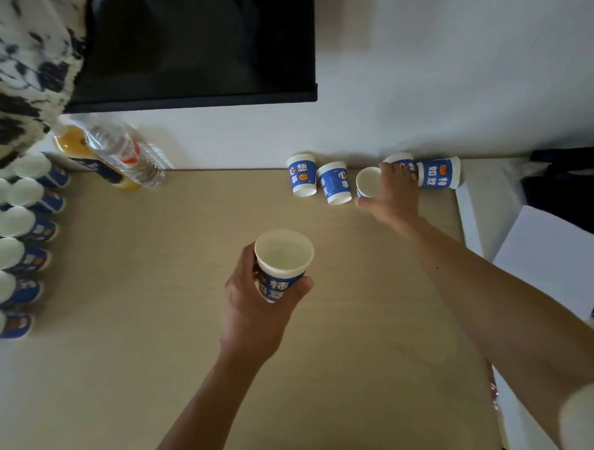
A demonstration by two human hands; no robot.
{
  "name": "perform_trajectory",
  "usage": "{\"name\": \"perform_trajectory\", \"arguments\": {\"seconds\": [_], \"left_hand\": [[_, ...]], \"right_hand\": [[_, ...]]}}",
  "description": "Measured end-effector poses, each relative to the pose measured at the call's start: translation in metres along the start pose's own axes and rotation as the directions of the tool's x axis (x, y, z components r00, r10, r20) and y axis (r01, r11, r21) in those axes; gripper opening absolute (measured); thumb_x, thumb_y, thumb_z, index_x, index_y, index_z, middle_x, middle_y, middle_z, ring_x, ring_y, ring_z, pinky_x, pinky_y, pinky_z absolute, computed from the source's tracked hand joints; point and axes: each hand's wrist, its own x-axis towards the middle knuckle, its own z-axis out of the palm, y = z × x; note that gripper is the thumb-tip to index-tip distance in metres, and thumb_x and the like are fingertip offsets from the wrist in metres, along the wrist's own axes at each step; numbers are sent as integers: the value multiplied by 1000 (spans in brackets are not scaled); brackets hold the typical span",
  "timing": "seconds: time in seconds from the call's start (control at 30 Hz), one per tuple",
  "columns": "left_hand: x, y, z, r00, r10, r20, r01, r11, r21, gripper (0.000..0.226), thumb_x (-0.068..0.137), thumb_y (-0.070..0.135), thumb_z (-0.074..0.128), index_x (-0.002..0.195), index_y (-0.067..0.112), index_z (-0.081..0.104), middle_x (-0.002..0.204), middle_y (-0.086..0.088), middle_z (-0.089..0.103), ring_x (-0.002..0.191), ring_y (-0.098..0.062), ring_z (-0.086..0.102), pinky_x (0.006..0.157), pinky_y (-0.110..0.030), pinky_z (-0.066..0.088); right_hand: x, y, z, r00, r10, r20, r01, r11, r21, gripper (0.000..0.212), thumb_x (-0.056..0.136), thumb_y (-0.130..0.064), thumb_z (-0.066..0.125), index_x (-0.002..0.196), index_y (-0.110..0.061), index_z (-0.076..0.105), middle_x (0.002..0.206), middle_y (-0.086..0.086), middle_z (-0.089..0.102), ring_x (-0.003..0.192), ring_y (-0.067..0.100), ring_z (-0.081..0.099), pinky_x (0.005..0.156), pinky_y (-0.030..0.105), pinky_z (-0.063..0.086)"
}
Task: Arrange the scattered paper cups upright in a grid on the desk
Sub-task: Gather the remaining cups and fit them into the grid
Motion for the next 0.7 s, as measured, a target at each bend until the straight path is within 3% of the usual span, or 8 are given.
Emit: {"name": "perform_trajectory", "arguments": {"seconds": [0.1,0.23,0.37,0.53,0.7], "left_hand": [[-7,-5,-15,1000,-9,-24,9,1000,9,56,69,22,90,115,28,59,103,17,68,96,0,63,71,-11,50],[-15,-9,-34,998,-9,-65,10,1000,8,55,69,18,90,113,30,59,101,23,67,96,2,64,71,-9,49],[-30,-14,-54,994,-30,-109,30,1000,-7,58,68,23,90,114,35,57,104,24,66,96,5,63,73,-17,51],[-58,-24,-83,991,-41,-131,34,998,-52,62,69,25,89,116,42,52,106,32,62,95,7,61,69,-6,46],[-94,-42,-135,981,-11,-192,-6,996,-89,63,70,21,90,119,39,54,108,28,64,95,-2,63,72,-12,49]], "right_hand": [[-9,-4,3,997,31,-70,-25,995,92,81,70,-40,83,136,-10,46,135,13,55,126,34,51,104,48,41],[-41,-13,-6,976,67,-207,-7,961,277,76,67,-42,85,125,-10,48,120,8,61,110,31,60,92,49,48],[-99,-40,-24,968,91,-234,50,843,535,68,69,-37,88,119,-12,50,114,1,62,101,20,61,88,45,51],[-180,-94,-42,973,67,-220,107,715,691,65,71,-29,85,128,-22,52,123,-6,62,111,11,61,91,23,50],[-251,-157,-48,987,-15,-157,130,645,753,73,70,-18,89,129,-21,47,115,-18,58,103,-4,58,82,5,43]]}}
